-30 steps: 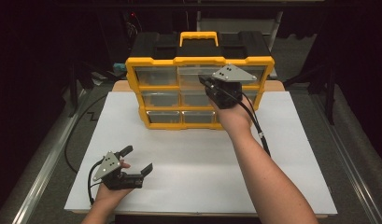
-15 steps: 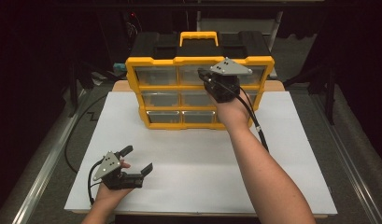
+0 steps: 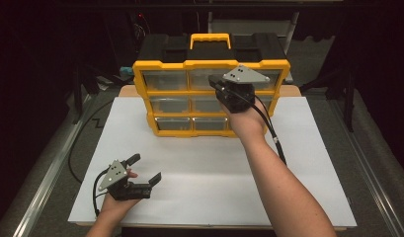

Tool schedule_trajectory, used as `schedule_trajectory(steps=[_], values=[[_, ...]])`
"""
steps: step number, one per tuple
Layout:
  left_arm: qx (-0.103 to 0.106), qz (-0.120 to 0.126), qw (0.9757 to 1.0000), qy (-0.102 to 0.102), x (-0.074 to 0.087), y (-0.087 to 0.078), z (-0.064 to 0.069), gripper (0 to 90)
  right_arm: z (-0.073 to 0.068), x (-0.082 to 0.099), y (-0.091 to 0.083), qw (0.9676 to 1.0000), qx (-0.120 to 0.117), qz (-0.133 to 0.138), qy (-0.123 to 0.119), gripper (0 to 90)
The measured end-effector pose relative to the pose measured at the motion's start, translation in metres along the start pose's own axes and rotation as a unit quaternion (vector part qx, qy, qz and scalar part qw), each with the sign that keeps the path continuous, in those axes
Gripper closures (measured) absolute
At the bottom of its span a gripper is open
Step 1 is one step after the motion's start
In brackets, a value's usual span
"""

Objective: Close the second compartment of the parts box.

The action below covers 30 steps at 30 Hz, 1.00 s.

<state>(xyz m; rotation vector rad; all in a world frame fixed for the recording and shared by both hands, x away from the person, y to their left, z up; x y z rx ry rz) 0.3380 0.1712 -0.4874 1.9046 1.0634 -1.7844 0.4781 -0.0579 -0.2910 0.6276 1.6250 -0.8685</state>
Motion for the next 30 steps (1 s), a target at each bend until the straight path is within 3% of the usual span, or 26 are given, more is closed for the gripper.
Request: schedule_trajectory(steps=[11, 21, 30], values=[[-0.001, -0.002, 1.0, -0.002, 0.0, 0.001, 0.0, 0.3, -0.005, 0.021, -0.032, 0.9998, -0.018, -0.001, 0.006, 90.0], [-0.002, -0.003, 1.0, -0.002, 0.001, 0.001, -0.001, 0.3, 0.003, 0.073, -0.049, 0.9992, -0.023, -0.029, 0.013, 90.0], [-0.003, -0.004, 1.0, -0.001, 0.001, 0.001, -0.001, 0.3, 0.02, 0.127, -0.064, 0.9977, -0.012, -0.062, 0.025, 90.0]])
Point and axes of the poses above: each handheld gripper's, and its own axes: y roughly forward along the jaws, x roughly out of its underside, z roughly to its right, the point moved 8 cm from there along y, roughly forward along the jaws, and after that the axes turned 15 degrees about y, right-handed, at the moved point
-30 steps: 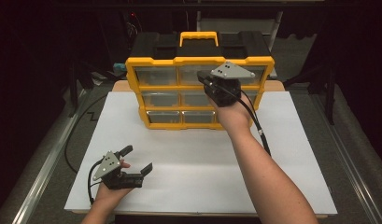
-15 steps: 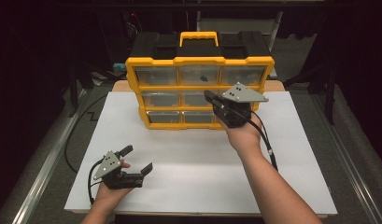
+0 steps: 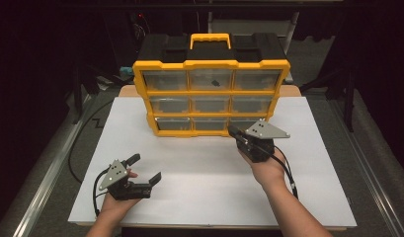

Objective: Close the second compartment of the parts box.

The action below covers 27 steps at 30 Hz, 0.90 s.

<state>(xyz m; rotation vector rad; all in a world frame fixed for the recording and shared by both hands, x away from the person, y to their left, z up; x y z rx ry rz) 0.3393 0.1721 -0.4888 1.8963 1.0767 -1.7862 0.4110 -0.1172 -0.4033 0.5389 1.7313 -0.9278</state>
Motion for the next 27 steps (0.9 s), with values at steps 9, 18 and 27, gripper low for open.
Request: schedule_trajectory(steps=[9, 18, 27], values=[[0.0, -0.001, 1.0, -0.006, 0.001, 0.0, -0.002, 0.3, 0.02, 0.043, -0.022, 0.9996, 0.014, -0.013, 0.021, 90.0], [-0.007, 0.001, 0.9999, -0.015, 0.002, -0.005, -0.007, 0.3, 0.04, 0.072, -0.064, 0.9985, 0.033, -0.013, 0.04, 90.0], [-0.007, -0.005, 0.9999, -0.014, 0.003, -0.001, -0.006, 0.3, 0.057, 0.104, -0.082, 0.9972, 0.041, -0.004, 0.063, 90.0]])
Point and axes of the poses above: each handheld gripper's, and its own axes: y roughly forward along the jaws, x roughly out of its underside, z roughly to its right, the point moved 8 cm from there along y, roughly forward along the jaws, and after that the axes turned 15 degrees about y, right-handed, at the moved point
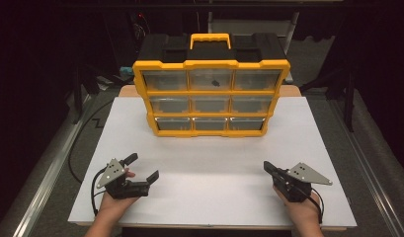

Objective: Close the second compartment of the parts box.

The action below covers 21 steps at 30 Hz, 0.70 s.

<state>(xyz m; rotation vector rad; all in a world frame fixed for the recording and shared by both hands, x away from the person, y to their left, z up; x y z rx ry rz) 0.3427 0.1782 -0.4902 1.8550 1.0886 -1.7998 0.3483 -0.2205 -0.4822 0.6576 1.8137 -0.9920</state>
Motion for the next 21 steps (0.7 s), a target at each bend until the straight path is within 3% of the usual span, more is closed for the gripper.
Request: schedule_trajectory(steps=[4, 8, 13, 21], values=[[-0.002, 0.001, 1.0, -0.002, -0.0003, -0.0014, -0.0005, 0.3, 0.0012, -0.0003, 0.0003, 1.0, -0.001, 0.0, 0.008, 85.9], [-0.001, 0.001, 1.0, -0.002, -0.0002, -0.0025, -0.0004, 0.3, 0.0024, 0.001, 0.0017, 0.9998, 0.008, -0.005, 0.016, 63.2], [0.0, 0.0, 1.0, -0.001, -0.0001, -0.0025, -0.0009, 0.3, 0.0071, 0.0044, 0.0039, 0.9993, -0.006, -0.024, 0.028, 37.6], [-0.001, -0.001, 1.0, -0.001, -0.0002, -0.0023, -0.0018, 0.3, 0.0089, -0.0028, -0.0036, 0.9991, -0.011, 0.01, 0.041, 2.9]])
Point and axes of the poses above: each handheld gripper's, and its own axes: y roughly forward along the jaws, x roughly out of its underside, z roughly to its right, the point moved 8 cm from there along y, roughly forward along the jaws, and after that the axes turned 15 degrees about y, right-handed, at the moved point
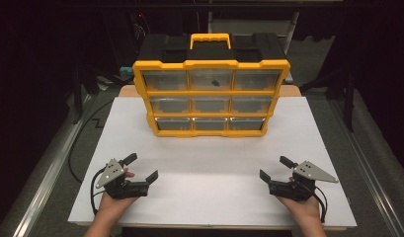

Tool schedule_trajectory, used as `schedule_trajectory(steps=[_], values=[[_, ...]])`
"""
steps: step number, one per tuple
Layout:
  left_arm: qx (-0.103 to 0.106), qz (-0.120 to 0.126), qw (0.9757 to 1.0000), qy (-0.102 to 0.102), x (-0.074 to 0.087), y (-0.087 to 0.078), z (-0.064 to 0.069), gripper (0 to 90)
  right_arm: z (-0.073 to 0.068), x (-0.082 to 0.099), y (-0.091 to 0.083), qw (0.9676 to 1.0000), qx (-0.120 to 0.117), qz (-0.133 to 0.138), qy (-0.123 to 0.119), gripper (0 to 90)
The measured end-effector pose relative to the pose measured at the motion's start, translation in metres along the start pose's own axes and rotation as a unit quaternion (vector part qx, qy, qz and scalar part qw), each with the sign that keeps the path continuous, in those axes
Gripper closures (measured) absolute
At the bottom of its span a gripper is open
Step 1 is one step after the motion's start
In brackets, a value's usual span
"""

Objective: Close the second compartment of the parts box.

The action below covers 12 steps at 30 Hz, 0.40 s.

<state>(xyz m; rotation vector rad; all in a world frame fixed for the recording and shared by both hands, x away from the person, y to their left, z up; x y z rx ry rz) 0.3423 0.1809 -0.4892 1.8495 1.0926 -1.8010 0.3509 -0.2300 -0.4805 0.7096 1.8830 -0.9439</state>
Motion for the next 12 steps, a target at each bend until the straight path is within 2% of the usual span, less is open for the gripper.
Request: schedule_trajectory(steps=[1, 4, 7, 12], values=[[-0.001, 0.001, 1.0, -0.002, -0.0001, 0.0003, 0.0, 0.3, -0.0004, -0.0004, -0.0017, 1.0, 0.002, 0.003, 0.002, 0.1], [-0.001, -0.003, 1.0, 0.0, 0.0008, 0.001, -0.0001, 0.3, 0.0025, -0.0007, -0.006, 0.9999, 0.009, 0.009, -0.001, 0.1], [-0.003, -0.008, 1.0, 0.001, 0.0018, 0.0022, -0.0005, 0.3, 0.0055, -0.0018, -0.006, 0.9998, 0.011, 0.011, 0.008, 0.0], [-0.007, -0.013, 0.9999, -0.001, 0.0028, 0.0027, -0.0011, 0.3, 0.0053, -0.0045, -0.0077, 0.9995, 0.017, 0.025, -0.001, 0.1]])
Point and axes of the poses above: each handheld gripper's, and its own axes: y roughly forward along the jaws, x roughly out of its underside, z roughly to its right, the point moved 8 cm from there along y, roughly forward along the jaws, and after that the axes turned 15 degrees about y, right-handed, at the moved point
